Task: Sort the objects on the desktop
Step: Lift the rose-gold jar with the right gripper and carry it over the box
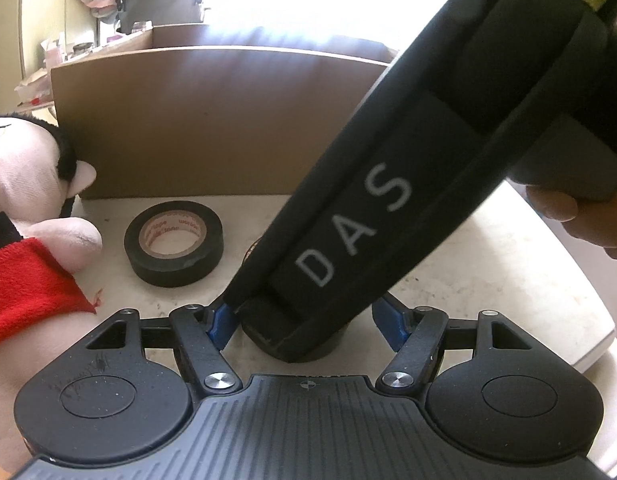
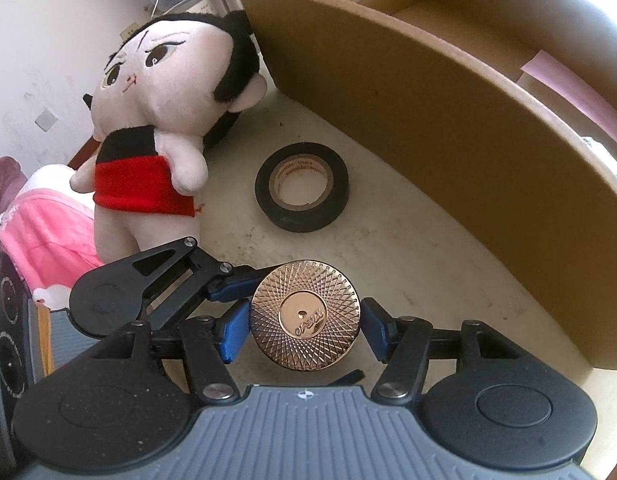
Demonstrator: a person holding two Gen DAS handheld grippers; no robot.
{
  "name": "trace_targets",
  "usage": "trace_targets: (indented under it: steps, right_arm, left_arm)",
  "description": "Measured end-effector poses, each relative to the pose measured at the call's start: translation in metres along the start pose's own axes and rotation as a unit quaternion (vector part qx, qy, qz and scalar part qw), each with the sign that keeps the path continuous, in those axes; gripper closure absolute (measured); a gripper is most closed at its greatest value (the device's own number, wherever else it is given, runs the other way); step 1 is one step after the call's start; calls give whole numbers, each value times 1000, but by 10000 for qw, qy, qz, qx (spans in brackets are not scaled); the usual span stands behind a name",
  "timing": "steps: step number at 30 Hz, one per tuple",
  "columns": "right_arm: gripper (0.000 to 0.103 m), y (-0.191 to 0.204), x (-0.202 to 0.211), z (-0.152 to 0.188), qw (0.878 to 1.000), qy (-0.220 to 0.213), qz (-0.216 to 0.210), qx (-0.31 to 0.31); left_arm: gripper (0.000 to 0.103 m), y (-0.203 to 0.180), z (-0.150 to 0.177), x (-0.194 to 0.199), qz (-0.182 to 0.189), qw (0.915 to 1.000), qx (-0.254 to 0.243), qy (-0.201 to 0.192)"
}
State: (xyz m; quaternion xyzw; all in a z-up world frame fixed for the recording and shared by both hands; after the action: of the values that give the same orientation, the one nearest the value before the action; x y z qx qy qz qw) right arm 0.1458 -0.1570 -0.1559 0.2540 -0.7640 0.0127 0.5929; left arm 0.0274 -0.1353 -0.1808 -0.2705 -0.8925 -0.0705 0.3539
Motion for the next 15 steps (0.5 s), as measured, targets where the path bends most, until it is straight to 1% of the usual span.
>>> trace_targets:
  steps: [3,5,7,12,15]
  right_arm:
    - [40,-1,0,1,10000,14,8,-18]
    - [40,0,0,1,10000,13,17,-18]
    - [40,0,0,1,10000,9,19,-21]
    - [41,-1,0,1,10000,24,35,-28]
    - [41,-1,2,1,10000,33,42,-56]
  left_arm:
    - [38,-2,2,3,-34,10000,42,-35]
    - [44,-2,3,5,-62,9999,122,-56]
    - [44,-1,4,6,-42,9998,184,-56]
    - [44,-7,7,10,-70,9998,160,-61]
    - [44,-3,2,8,-55,9998,208,-51]
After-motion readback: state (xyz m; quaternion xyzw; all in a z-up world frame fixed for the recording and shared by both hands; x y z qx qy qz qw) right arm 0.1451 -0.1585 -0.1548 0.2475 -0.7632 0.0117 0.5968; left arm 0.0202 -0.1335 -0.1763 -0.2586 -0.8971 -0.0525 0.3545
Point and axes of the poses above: each gripper's, at about its wrist camera, not at the fingertips, and x roughly against the way its jaws point, y to its left, z to its underside, the point moved 8 cm from there along -x, roughly the way its jaws point, and after that the axes turned 6 degrees about -z, right-handed, at the moved point
